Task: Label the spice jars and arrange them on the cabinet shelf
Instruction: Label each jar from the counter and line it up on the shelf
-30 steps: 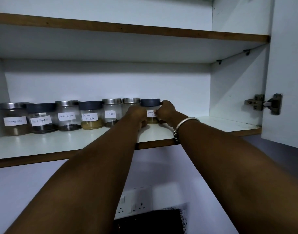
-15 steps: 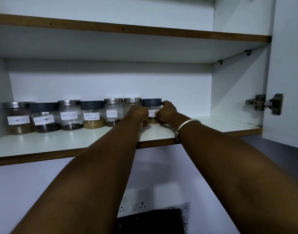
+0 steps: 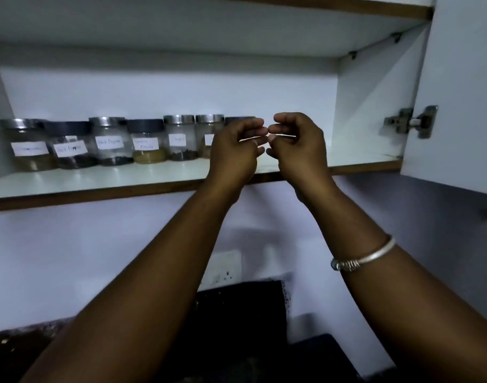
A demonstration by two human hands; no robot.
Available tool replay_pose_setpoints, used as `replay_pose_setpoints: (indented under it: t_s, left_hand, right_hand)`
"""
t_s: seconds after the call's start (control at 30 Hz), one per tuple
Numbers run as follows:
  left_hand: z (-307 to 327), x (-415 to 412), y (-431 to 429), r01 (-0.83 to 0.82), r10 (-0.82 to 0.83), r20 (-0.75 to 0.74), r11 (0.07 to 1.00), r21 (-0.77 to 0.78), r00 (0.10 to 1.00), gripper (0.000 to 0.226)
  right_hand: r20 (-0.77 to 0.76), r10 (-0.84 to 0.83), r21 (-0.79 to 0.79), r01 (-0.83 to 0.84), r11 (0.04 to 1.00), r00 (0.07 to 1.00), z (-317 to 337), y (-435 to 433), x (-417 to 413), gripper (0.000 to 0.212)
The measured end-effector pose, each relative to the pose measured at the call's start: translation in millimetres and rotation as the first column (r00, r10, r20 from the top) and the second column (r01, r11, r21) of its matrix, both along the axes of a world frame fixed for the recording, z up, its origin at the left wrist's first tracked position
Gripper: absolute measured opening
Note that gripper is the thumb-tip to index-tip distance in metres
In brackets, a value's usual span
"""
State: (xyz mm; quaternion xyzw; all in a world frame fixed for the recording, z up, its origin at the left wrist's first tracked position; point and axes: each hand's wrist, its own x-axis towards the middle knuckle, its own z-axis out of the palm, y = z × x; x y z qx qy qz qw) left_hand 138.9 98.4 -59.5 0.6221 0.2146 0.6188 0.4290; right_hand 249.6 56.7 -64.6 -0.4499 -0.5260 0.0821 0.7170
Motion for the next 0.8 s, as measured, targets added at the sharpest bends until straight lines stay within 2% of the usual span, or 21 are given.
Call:
replay_pose_setpoints:
  t_s: [0.2,0.3,0.37,0.43,0.5,0.57,0.63,0.7,0.73,0.8]
  left_hand:
    - [-104.2,-18.5,-70.4,-0.021,0.020,-0.038,0.999,-0.030,0.999,0.038]
    - [-176.5,-23.1,-92.1,-0.100,0.086,-0.182,0.992,-0.073,0.980,0.039]
    - [-222.6,-27.9,-100.4,-0.102,0.069,-0.250,0.987,-0.123,0.966,0.041]
    - [-275.3,-32.4,-108.6,-0.099,0.041,-0.372,0.986,-0.137,0.927,0.044]
    - [-329.0,-36.1,-115.9,-0.096,0.005,-0.540,0.985,-0.141,0.841,0.041]
    - [-379.4,-40.5,-124.4,-0.106,-0.094,-0.667,0.962,-0.253,0.739,0.037]
    - [-421.9,-45.2,-133.8,-0.109,-0.209,-0.689,0.915,-0.388,0.694,0.042]
    - [-455.0,-48.0,-141.2,-0.121,-0.275,-0.712,0.884,-0.451,0.646,0.045]
    - [-468.6,-48.9,-143.2,-0.121,-0.305,-0.726,0.874,-0.470,0.617,0.047]
    - [-486.8,-48.1,-143.7,-0.119,-0.354,-0.728,0.851,-0.511,0.587,0.053]
  right_hand:
    - [0.026,-0.015,-0.029,0.015,0.999,1.000,-103.0,-64.6,-20.5,0.033]
    - [0.054,-0.052,-0.147,0.060,0.987,0.997,-173.1,-82.3,-32.2,0.033]
    - [0.067,-0.068,-0.236,0.082,0.968,0.995,-218.1,-88.3,-35.5,0.033]
    - [0.141,-0.088,-0.366,0.134,0.921,0.986,-271.1,-94.7,-34.7,0.032]
    - [0.281,-0.029,-0.528,0.180,0.830,0.959,-325.4,-102.1,-28.6,0.025]
    - [0.395,0.130,-0.744,0.234,0.626,0.910,-380.1,-108.8,-19.2,0.026]
    - [0.466,0.293,-0.862,0.354,0.364,0.835,-431.2,-118.4,-10.3,0.052]
    - [0.450,0.390,-0.893,0.409,0.188,0.804,-470.2,-129.6,-2.9,0.078]
    - [0.419,0.414,-0.907,0.392,0.152,0.808,-485.6,-133.4,-0.7,0.086]
    - [0.382,0.376,-0.924,0.338,0.180,0.844,-508.5,-136.3,3.1,0.091]
